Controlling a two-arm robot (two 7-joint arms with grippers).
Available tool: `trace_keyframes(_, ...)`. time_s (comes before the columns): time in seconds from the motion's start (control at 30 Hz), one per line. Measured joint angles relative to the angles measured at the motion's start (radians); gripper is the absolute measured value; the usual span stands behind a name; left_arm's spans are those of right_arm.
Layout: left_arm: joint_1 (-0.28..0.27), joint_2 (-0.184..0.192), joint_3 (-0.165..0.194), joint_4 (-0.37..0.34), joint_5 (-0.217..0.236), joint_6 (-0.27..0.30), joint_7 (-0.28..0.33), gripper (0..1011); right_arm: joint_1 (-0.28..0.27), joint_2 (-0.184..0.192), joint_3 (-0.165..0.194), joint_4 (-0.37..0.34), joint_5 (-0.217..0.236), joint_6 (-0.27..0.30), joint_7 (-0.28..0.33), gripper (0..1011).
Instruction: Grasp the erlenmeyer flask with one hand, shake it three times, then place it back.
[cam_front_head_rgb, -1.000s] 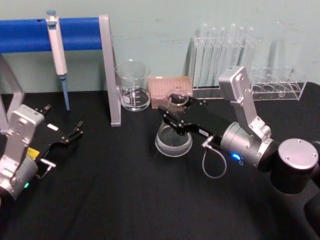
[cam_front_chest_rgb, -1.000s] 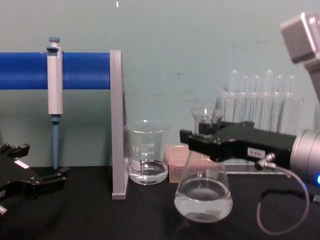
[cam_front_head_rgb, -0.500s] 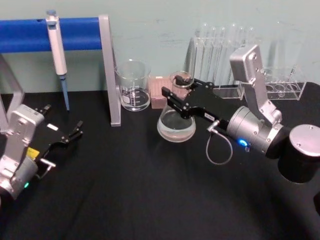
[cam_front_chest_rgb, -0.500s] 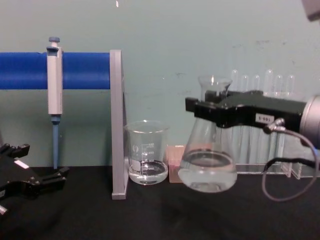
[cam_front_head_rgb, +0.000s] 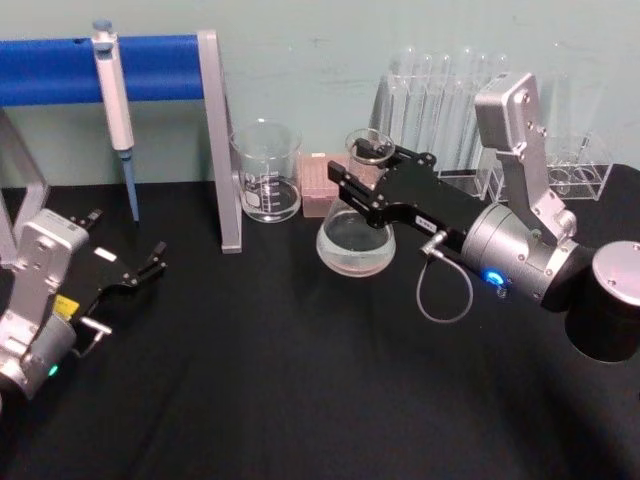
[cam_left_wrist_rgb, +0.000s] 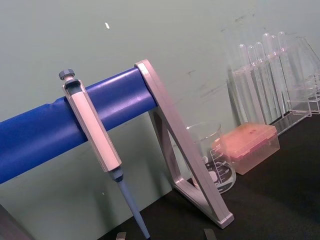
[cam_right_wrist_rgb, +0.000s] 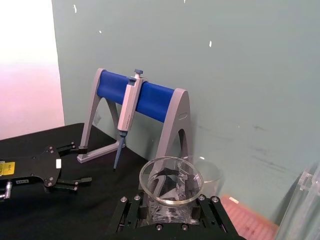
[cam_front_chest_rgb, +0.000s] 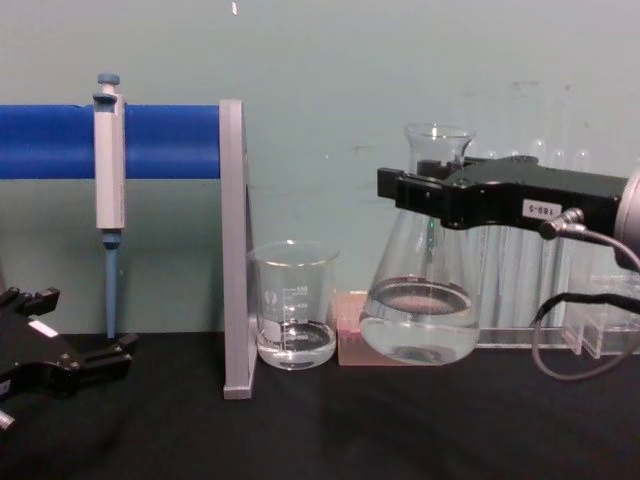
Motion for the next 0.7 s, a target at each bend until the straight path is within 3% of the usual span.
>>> trace_keyframes(0.7, 0.0, 0.0, 0.0, 0.0, 0.0, 0.0, 0.0, 1001, -0.004, 0.011, -0.02, -0.002, 0.016, 0.007, 0.001, 450)
